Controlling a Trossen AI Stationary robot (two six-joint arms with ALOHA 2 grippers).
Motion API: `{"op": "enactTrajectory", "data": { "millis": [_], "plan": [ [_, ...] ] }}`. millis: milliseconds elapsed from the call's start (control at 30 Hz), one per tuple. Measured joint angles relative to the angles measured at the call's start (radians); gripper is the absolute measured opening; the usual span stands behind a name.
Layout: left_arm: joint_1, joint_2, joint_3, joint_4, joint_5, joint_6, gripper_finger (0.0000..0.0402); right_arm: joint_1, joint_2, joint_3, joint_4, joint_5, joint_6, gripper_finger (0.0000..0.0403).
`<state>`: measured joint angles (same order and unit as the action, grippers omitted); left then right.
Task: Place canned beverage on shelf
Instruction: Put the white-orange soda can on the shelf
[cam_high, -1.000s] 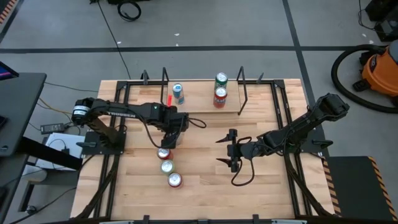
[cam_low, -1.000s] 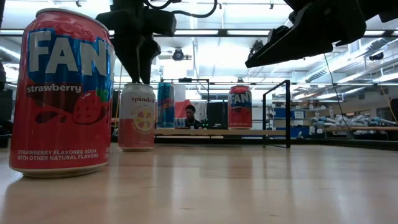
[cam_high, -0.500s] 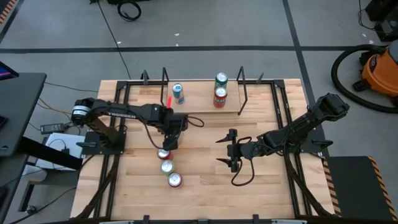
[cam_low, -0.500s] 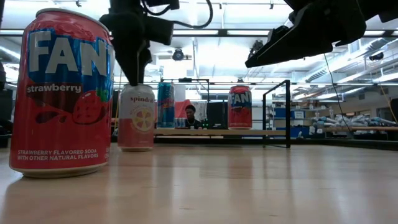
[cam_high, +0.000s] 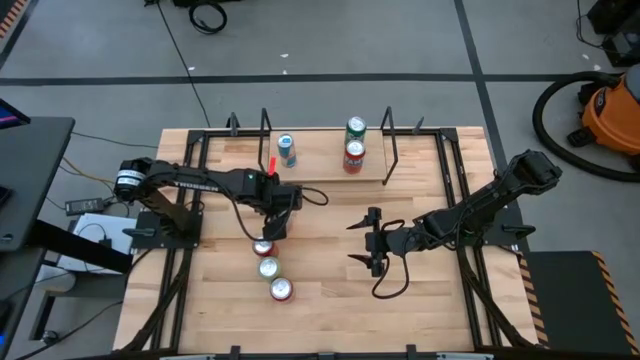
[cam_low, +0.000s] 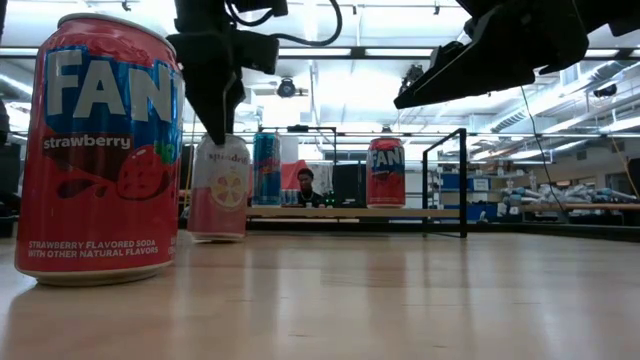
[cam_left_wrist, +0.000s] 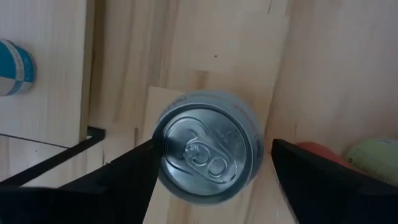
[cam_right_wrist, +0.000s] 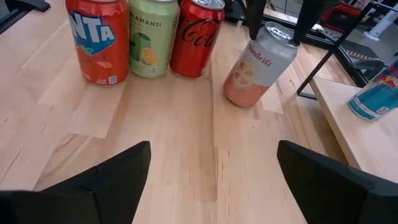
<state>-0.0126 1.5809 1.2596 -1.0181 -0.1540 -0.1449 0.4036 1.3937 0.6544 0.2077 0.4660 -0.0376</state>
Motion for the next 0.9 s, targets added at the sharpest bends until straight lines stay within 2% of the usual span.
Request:
{"op": "enactTrajectory", "data": {
  "millis": [133,400,600,767,900],
  "plan": [
    [-0.014,0.004,0.033,-0.010,0.043,-0.001,0.0316,0.000,0.000,0.000,0.000,-0.015,-0.002,0.0362],
    [-0.031,0.003,0.117,-0.036,0.032,-0.004,0.0316,-0.001,0.000,0.000,0.001,-0.015,0.000,0.0362],
    [0.000,0.016,0.117,-0.068,-0.019,-0.183,0.0316,-0.001,0.000,0.000,0.007,-0.015,0.001,0.0362],
    [0.003,0.023,0.093,-0.046,-0.018,-0.207,0.0319,-0.001,0.000,0.000,0.007,-0.020,0.001,0.0362],
    [0.010,0.024,0.072,-0.054,-0.017,-0.211,0.0337,-0.001,0.000,0.000,0.004,-0.023,0.001,0.0362]
  ]
}}
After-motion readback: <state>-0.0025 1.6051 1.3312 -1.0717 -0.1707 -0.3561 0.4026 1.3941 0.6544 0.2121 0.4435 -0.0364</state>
